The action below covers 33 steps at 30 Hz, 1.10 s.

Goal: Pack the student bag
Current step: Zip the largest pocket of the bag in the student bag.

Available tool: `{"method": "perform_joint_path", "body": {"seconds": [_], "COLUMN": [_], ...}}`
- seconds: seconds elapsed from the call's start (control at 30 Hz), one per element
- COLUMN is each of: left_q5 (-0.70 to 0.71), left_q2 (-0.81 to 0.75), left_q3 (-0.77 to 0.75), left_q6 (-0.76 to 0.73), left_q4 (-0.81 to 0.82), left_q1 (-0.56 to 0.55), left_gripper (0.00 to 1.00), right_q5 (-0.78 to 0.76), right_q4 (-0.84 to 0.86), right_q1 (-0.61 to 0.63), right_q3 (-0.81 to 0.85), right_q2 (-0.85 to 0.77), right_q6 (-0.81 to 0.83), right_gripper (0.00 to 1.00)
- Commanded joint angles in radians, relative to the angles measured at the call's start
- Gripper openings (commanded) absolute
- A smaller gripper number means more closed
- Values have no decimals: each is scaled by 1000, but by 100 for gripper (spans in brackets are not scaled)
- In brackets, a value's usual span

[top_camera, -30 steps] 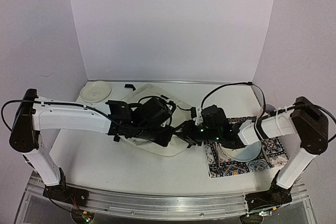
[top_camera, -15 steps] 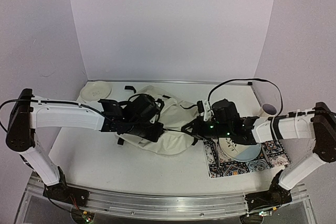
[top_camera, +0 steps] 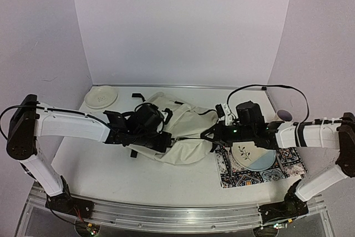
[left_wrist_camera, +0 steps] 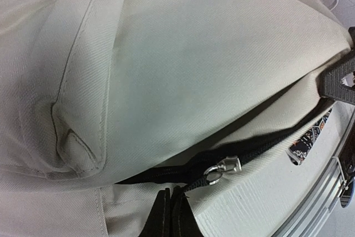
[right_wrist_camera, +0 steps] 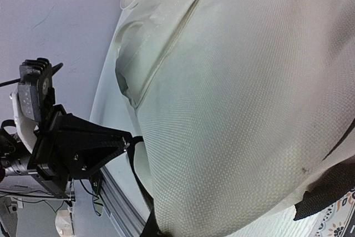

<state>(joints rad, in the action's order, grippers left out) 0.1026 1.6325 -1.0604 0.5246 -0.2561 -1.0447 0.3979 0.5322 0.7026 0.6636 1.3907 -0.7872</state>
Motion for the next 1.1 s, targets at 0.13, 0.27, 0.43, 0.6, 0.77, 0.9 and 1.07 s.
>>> {"method": "perform_joint_path", "body": {"seconds": [0.13, 0.27, 0.43, 0.6, 0.77, 0.9, 1.07], "left_q5": [151, 180, 215, 180, 155, 150, 146], "left_q2": [-128, -197, -136, -73, -135, -203, -281], "left_q3": [169, 234, 255, 220, 279, 367, 364], "left_q6": [68, 98, 87, 87, 96, 138, 157], "left_q4": [-172, -178, -178, -168, -151, -143, -142], "left_q1": [68, 109, 180, 187, 189, 193, 212], "left_gripper": [0, 0, 0, 0, 0, 0, 0], "right_q5": [15, -4, 95, 72, 43, 34, 103], "right_q4": [-99, -134, -149, -184, -230, -249, -256], "right_q1": [-66, -90, -91, -96, -160, -190, -189], "right_q3": [64, 86, 131, 147, 155, 175, 177], "right_q2": [-39, -69, -29, -57, -137, -142, -43], "right_q6": [105, 130, 161, 192, 211, 224, 241], "right_gripper": [1, 0, 0, 0, 0, 0, 0]}}
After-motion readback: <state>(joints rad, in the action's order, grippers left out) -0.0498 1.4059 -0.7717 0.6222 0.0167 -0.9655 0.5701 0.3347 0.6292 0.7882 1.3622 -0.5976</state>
